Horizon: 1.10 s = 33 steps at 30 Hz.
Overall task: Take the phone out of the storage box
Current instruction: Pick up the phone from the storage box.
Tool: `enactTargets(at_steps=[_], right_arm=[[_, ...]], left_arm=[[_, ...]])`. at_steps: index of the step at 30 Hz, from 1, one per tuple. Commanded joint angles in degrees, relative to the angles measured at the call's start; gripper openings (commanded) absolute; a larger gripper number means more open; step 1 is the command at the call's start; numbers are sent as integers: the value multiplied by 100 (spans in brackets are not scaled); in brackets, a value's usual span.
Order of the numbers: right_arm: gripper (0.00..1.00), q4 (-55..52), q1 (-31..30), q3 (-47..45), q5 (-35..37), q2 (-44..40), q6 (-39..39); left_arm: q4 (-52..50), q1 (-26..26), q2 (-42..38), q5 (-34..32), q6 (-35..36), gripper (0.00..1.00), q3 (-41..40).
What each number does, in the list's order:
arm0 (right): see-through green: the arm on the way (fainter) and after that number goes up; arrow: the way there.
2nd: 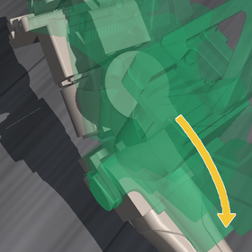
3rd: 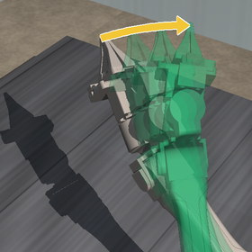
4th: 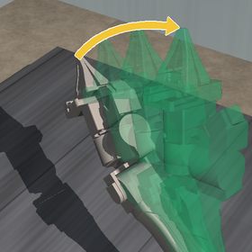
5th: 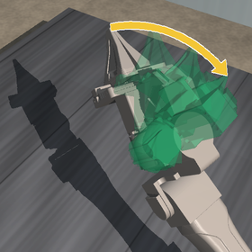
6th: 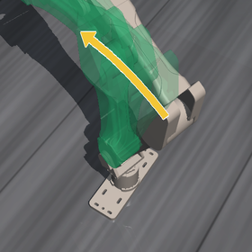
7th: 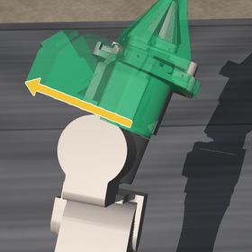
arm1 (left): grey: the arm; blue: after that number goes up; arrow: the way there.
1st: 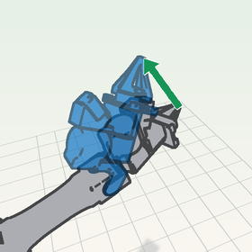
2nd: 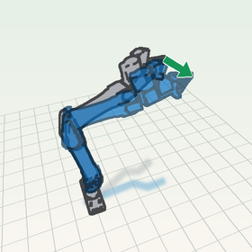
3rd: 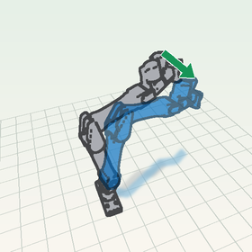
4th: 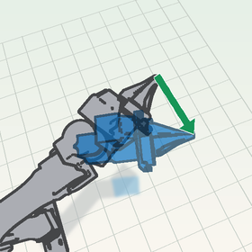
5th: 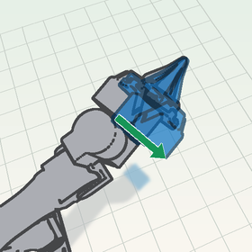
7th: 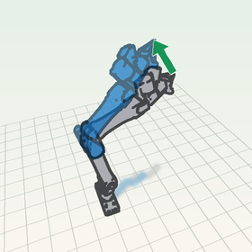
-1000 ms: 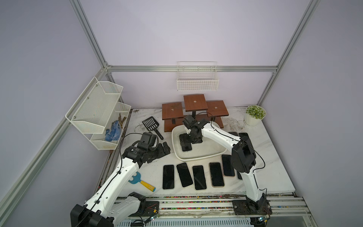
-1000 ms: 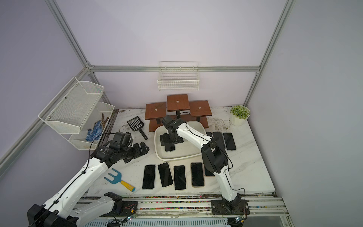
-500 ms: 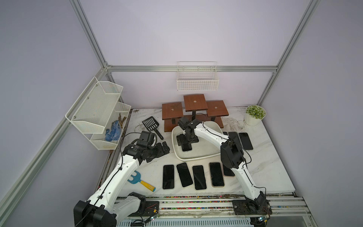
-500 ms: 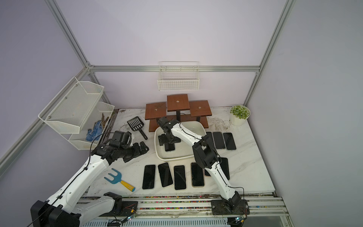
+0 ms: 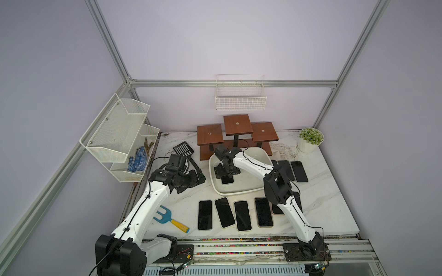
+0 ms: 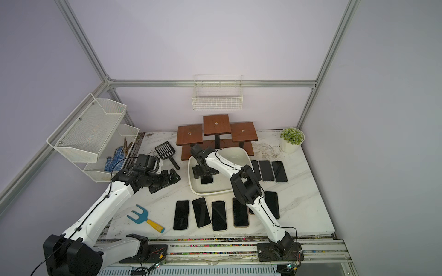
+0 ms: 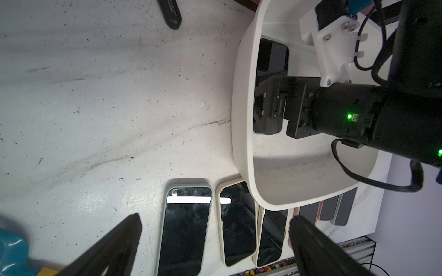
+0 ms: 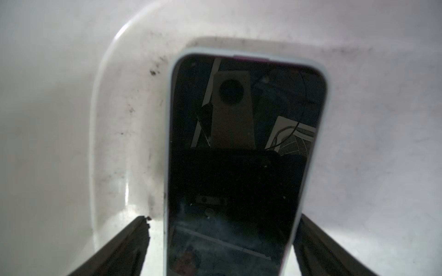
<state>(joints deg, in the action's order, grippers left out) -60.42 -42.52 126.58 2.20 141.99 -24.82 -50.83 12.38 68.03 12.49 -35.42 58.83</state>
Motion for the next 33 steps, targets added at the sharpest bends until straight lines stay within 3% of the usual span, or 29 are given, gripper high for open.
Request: enactTargets(at_steps=[1,3,9,20,26,33], right_arm=[[84,-309,-39,-2,252,267,-34],[75,-370,-37,0,351,242,-40],[75,-416,-19,18,503,-173,3],[74,-532,60,-63,427,-1421,378],[74,-467,60,-345,-222,-2057,578],[72,-163,43,-1003,-1486,-2806,812]], left_arm=[[36,-34,32,148,202,100,248],[72,-26,70,165,205,100,260],[197,-30,299,343,189,100,430],[1216,-51,953,1569,-216,100,811],[1759,-51,1113,1946,-476,100,893],[2264,-48,1231,2284,-630,95,949]])
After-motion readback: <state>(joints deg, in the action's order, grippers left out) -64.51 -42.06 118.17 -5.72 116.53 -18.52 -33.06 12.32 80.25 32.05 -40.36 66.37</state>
